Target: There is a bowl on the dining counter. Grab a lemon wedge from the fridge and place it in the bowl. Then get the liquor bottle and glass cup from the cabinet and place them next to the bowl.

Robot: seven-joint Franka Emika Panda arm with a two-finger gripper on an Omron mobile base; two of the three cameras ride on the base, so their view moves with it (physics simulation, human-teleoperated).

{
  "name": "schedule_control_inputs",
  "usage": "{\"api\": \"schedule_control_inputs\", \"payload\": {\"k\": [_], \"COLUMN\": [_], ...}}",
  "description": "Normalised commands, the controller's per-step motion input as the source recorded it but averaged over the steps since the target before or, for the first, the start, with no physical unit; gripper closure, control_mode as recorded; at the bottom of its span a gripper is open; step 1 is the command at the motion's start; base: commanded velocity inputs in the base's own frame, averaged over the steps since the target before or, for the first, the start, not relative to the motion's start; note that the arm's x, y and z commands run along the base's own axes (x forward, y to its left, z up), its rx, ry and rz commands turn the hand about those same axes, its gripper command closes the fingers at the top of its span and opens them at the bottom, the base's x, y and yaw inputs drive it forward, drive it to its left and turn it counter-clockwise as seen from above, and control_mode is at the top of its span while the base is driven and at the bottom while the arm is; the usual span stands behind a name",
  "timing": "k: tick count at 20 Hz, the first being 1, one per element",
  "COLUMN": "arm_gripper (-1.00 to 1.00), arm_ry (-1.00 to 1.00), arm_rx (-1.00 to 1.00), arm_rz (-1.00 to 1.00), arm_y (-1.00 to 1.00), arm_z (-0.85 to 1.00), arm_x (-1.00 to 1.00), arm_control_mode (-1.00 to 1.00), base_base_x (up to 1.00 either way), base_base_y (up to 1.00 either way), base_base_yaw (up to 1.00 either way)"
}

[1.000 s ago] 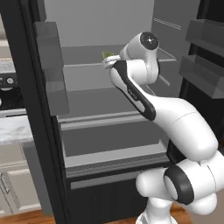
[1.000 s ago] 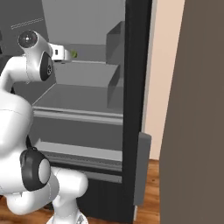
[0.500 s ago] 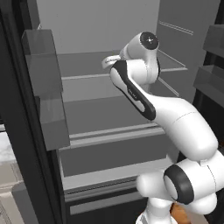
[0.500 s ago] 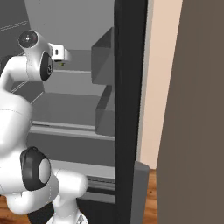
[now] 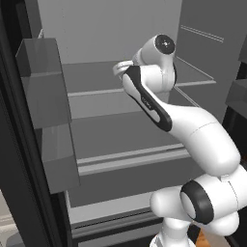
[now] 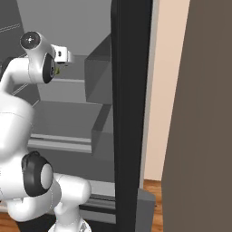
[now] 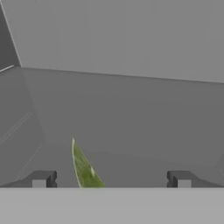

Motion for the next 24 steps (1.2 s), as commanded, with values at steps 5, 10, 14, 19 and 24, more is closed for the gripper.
{"api": "schedule_control_inputs", "payload": {"k": [5, 10, 14, 19, 24], "arm_gripper": [-1.00, -1.00, -1.00, -1.00, -1.00], "arm_ry": [0.01, 0.11, 0.12, 0.03, 0.01], "arm_rx": [-0.02, -0.14, -0.16, -0.07, -0.01], "arm_rz": [0.04, 0.11, 0.10, 0.08, 0.07], "arm_y": [0.09, 0.25, 0.25, 0.06, 0.00], "arm_z": [0.00, 0.03, 0.00, 0.00, -0.05], "arm_x": [0.05, 0.04, 0.36, 0.43, 0.41], "arm_control_mode": [-1.00, -1.00, -1.00, -1.00, -1.00], "base_base_x": [0.00, 0.00, 0.00, 0.00, 0.00], "base_base_y": [0.00, 0.00, 0.00, 0.00, 0.00], "base_base_yaw": [0.00, 0.00, 0.00, 0.00, 0.00]}}
